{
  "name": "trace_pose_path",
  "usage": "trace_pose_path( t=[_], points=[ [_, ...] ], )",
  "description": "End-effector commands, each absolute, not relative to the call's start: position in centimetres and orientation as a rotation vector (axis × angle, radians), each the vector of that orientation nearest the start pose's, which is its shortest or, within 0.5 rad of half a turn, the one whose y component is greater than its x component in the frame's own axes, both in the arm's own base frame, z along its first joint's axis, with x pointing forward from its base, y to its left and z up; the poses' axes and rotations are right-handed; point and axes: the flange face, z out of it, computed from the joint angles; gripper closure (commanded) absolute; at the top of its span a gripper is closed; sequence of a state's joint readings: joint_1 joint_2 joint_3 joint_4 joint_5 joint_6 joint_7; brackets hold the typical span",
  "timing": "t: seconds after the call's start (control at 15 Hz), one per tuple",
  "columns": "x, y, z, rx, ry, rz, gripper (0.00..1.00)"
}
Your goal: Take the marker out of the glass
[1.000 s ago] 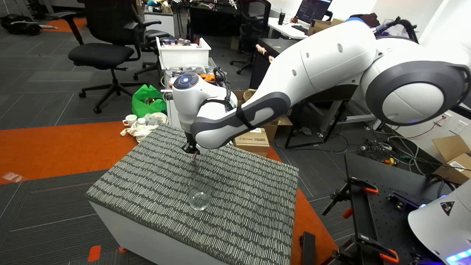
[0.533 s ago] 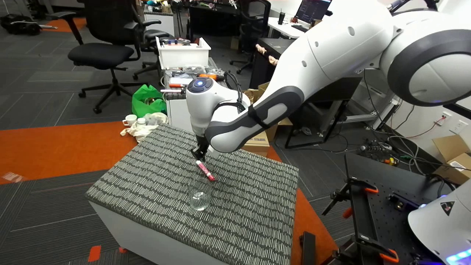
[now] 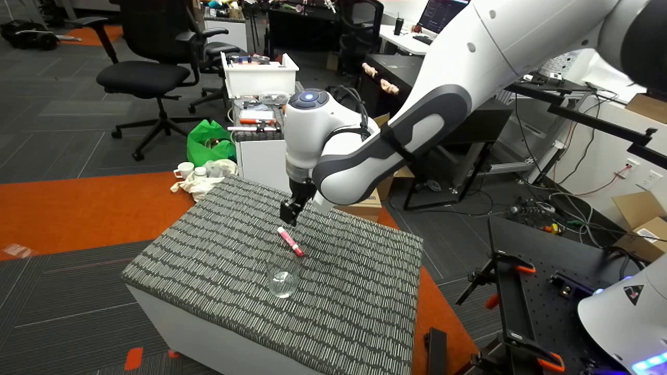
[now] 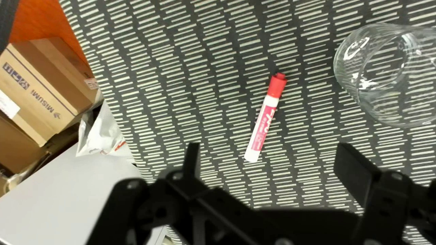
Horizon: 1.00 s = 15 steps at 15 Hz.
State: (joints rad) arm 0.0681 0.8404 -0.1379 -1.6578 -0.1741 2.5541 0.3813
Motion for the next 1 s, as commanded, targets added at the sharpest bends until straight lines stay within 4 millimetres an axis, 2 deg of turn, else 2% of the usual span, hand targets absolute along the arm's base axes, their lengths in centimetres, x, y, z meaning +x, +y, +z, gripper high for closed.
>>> trace_pose_path(
  t=[0.0,0.47,0.53,0.73,0.93],
  points=[
    [65.3,-3.1,16.4,-3.269,0.359,-0.174,0.0],
    [63.7,-3.1,20.2,-3.26,0.336,-0.203,0.0],
    [65.1,-3.4,18.7,-3.278,0.376,-0.188,0.0],
    [64.7,-3.4,19.5,-3.274,0.377,-0.192,0.0],
    [64.5,-3.4,19.4,-3.275,0.377,-0.187,0.0]
  ],
)
